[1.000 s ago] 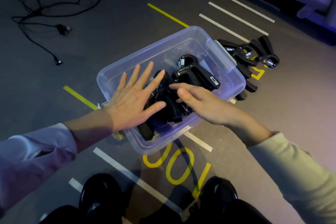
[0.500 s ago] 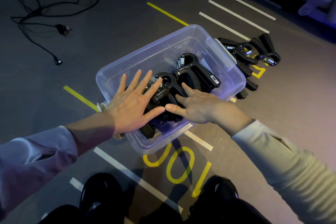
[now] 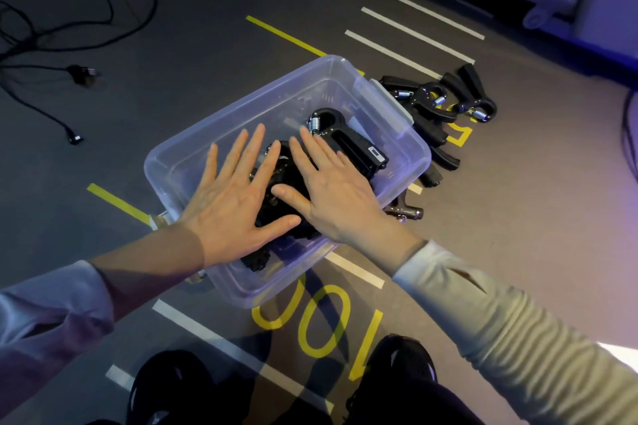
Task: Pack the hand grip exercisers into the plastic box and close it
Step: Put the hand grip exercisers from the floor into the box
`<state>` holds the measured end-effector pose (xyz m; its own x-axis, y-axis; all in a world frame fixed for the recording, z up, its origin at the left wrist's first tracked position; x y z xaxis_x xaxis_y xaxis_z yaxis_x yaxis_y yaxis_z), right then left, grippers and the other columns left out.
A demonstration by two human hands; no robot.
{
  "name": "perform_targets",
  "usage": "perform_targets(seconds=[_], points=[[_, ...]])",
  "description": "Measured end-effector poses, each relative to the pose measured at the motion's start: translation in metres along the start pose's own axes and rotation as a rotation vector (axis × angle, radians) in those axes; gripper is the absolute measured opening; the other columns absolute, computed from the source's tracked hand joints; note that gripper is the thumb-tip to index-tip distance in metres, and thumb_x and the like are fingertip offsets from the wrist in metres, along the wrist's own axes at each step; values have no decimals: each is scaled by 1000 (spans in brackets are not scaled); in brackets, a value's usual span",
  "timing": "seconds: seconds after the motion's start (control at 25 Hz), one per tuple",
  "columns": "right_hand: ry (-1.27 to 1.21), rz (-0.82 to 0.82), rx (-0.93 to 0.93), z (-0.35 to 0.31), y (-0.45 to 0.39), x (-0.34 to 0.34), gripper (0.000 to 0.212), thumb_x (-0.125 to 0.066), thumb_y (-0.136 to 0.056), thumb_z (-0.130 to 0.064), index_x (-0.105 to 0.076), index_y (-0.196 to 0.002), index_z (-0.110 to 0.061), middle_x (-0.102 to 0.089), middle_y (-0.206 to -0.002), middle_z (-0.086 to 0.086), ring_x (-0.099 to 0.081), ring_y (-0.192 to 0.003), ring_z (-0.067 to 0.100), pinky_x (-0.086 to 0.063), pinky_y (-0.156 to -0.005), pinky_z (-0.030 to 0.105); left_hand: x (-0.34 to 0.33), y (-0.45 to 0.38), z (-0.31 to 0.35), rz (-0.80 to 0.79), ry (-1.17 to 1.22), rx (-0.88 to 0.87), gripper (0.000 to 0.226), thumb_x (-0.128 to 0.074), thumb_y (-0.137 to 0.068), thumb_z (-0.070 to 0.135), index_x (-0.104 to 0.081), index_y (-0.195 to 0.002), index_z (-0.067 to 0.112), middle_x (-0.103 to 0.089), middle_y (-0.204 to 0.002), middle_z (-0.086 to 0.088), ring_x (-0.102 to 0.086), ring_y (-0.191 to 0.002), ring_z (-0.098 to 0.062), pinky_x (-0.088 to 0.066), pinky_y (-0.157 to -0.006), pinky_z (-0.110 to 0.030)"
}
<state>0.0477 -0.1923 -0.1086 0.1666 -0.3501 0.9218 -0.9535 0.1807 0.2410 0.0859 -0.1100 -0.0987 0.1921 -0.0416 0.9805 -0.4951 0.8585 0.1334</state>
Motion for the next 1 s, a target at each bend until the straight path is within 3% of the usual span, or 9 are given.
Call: perform_targets(seconds=[0.12,0.28,0.44,0.52,0.64,0.72,0.84,1.0], points=[[-1,255,-1,12,16,29,79,-29,-91,-60,-6,-151,-13,2,-160,3,0,-147,17,-7,-117,36,11,-11,19,29,50,-22,100,-12,-73,80,9,-147,16,20,-153,-9,15,-142,-23,8,-111,-48],[-123,478,-102,71,42,52,71,-31,-91,-53,-24,-148,-11,-18,-156,10,-14,-145,24,-11,-115,48,15,-30,68,15,137,-77,99,-12,-73,77,7,-147,14,15,-155,-9,9,-143,-22,3,-112,-46],[-375,666,-369,172,81,42,57,-37,-92,-39,-41,-138,-5,-35,-145,12,-31,-135,24,-22,-114,34,-1,-56,119,-56,159,-119,91,-28,-83,68,9,-146,13,16,-155,-9,9,-143,-24,-3,-114,-42],[-374,548,-512,218,87,11,58,-37,-88,-38,-43,-135,-5,-39,-141,12,-34,-130,29,-24,-111,31,-13,-68,134,-112,111,-129,87,-35,-89,57,13,-145,14,19,-154,-8,12,-142,-25,-2,-114,-42],[-79,247,-563,259,73,-32,64,-38,-89,-41,-35,-141,-3,-37,-146,15,-29,-134,35,-21,-113,38,-24,-81,145,-127,127,-138,80,-36,-92,51,12,-146,15,13,-155,-6,9,-142,-24,-2,-114,-39],[-58,230,-542,271,58,-36,61,-46,-92,-32,-30,-145,-5,-32,-150,16,-25,-138,36,-20,-115,43,-29,-86,149,-124,183,-145,76,-38,-92,47,3,-147,14,1,-156,-7,0,-143,-25,-8,-115,-38],[-62,254,-459,284,26,-26,59,-42,-93,-35,-31,-145,-11,-26,-152,17,-22,-139,38,-19,-116,45,-29,-91,157,-39,220,-186,71,-51,-83,41,-32,-140,5,-38,-144,-17,-35,-133,-33,-33,-106,-45],[-52,129,-451,301,-9,-26,54,-42,-97,-37,-26,-147,-25,-9,-157,15,-12,-143,36,-13,-117,43,-30,-90,155,17,150,-174,69,-38,-81,44,-37,-138,4,-45,-139,-16,-40,-131,-30,-39,-102,-47]])
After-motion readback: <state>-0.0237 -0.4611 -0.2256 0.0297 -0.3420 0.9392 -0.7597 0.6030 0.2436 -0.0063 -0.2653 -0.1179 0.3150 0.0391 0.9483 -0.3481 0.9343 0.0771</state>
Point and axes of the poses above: each hand's wrist, its own y-axis away from the middle knuckle, its own x-axis out of the back of the hand, z = x × y, the point moved 10 cm from there along -y, towards the middle knuckle
